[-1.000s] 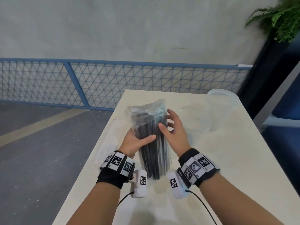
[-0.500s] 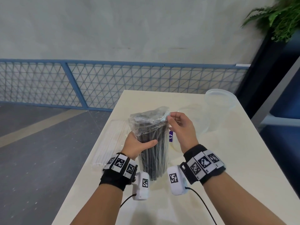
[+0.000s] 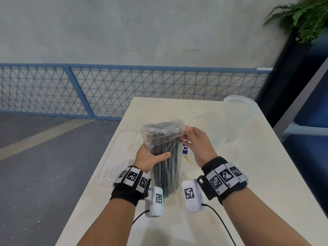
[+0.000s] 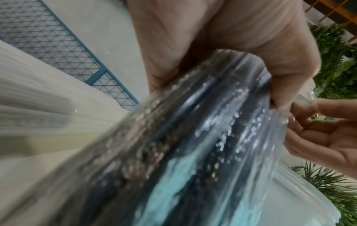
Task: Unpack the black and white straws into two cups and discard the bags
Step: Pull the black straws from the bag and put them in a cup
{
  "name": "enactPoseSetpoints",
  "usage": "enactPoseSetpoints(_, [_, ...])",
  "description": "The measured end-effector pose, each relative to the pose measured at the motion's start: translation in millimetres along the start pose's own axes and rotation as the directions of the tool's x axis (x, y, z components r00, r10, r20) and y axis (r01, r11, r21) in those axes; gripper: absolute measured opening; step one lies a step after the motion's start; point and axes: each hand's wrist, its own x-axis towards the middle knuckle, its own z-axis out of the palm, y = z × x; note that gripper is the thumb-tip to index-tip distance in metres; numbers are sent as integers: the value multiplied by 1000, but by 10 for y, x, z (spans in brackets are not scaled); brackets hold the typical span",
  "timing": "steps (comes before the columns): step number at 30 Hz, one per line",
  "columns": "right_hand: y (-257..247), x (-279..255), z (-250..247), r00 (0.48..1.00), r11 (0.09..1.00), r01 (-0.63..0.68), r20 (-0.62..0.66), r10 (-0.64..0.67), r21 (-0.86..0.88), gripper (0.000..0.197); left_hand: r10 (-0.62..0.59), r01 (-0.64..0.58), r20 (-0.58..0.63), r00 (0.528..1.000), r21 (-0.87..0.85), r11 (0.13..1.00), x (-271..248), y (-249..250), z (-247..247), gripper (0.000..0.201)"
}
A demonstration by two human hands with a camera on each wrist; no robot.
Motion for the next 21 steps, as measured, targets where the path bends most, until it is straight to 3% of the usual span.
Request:
enactPoseSetpoints(2, [-18, -25, -7, 1000, 999, -10, 3, 10, 31, 22, -8, 8, 1, 1000, -12, 1000, 2, -26, -11, 53])
enactPoseSetpoints(6, [-3, -48, -13, 998, 997, -55, 2, 55, 50, 15, 16, -16, 2, 1000, -22, 1000, -23, -6, -8, 40])
enactPoseSetpoints(9, [-16, -74, 8, 994, 991, -101, 43, 98, 86, 8, 43, -43, -5, 999, -26, 999, -33, 11, -15, 40])
enactPoseSetpoints(21, [-89, -117, 51, 981, 940, -194, 75, 180, 280, 25, 79, -78, -2, 997, 46, 996, 27, -10, 28, 44])
